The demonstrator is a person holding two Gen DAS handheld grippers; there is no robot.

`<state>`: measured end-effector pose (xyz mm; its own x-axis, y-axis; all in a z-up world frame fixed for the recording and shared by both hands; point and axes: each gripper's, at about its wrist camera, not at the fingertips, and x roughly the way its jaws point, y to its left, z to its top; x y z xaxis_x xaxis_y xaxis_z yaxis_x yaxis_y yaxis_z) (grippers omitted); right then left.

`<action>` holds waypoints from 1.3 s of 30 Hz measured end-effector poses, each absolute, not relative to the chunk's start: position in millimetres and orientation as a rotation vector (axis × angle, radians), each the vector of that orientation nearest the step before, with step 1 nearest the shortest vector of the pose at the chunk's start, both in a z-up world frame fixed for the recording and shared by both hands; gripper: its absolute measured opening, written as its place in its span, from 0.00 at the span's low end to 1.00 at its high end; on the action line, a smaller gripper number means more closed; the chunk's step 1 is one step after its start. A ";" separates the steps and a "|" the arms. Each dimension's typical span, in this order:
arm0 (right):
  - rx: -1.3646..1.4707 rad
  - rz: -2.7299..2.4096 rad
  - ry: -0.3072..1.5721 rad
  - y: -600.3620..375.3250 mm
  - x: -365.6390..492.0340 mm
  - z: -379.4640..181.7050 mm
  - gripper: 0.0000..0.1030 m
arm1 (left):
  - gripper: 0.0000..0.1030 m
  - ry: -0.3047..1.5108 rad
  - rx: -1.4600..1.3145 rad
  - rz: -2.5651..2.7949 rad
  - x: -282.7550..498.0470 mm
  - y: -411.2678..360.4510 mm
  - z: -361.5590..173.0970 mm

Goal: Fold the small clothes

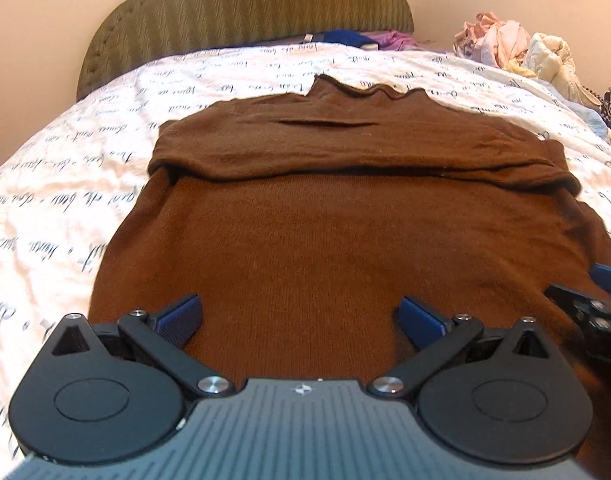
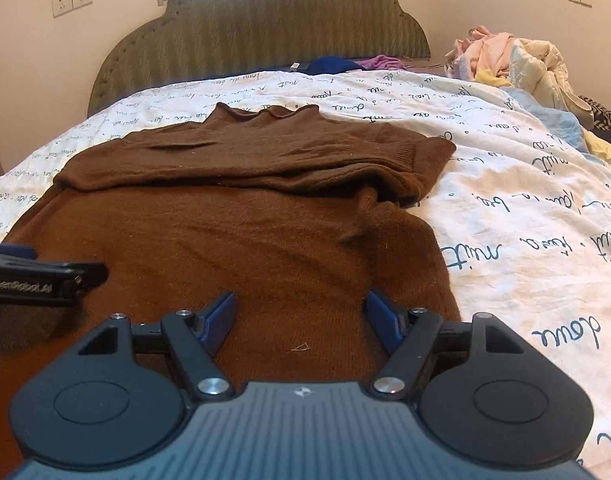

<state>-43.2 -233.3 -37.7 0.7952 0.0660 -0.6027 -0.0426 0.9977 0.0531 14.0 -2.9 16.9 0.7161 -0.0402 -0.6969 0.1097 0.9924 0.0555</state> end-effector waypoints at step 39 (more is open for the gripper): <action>-0.057 0.165 0.669 -245.3 -129.5 -40.9 0.93 | 0.99 0.813 -0.096 -0.258 -122.8 86.1 30.9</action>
